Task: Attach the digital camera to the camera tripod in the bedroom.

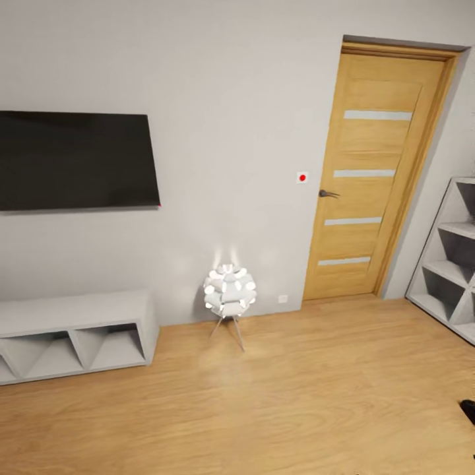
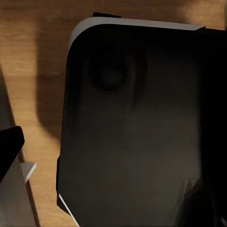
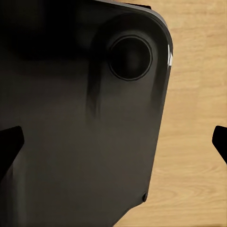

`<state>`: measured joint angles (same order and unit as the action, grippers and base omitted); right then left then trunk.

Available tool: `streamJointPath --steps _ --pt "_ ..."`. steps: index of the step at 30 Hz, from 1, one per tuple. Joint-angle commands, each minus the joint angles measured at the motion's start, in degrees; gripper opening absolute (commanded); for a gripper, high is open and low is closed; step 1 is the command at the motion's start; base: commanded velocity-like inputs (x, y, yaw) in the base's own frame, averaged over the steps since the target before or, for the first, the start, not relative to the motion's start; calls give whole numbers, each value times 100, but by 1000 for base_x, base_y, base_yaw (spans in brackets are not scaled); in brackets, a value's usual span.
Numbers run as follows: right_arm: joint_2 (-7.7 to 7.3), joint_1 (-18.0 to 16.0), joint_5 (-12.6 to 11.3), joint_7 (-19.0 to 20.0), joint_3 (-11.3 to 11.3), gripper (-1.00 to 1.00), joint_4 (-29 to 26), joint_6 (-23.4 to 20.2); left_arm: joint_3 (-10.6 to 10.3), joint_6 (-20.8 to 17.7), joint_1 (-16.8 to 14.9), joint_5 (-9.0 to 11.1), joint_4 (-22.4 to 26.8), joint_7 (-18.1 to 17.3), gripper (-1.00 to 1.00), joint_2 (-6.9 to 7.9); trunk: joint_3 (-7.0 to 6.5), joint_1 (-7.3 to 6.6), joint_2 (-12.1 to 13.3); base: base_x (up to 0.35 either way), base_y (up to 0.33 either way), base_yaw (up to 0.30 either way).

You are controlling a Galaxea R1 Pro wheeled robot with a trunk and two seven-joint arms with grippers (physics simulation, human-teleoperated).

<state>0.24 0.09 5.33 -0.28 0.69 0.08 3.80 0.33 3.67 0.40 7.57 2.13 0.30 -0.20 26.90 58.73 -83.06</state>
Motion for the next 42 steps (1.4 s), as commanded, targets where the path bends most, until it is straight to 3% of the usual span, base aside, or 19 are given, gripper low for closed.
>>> streamJointPath --steps 1,11,42 --pt "-1 0 55 -2 1 100 1 15 -2 38 4 50 9 -4 100 1 3 0 -2 7 1 -100" --pt "-20 0 56 0 8 100 1 15 -11 96 4 72 6 -36 100 10 3 0 -2 133 0 -33" --pt "-32 0 56 -5 10 100 1 18 -5 90 3 92 1 -19 100 3 3 0 -2 315 0 -1"
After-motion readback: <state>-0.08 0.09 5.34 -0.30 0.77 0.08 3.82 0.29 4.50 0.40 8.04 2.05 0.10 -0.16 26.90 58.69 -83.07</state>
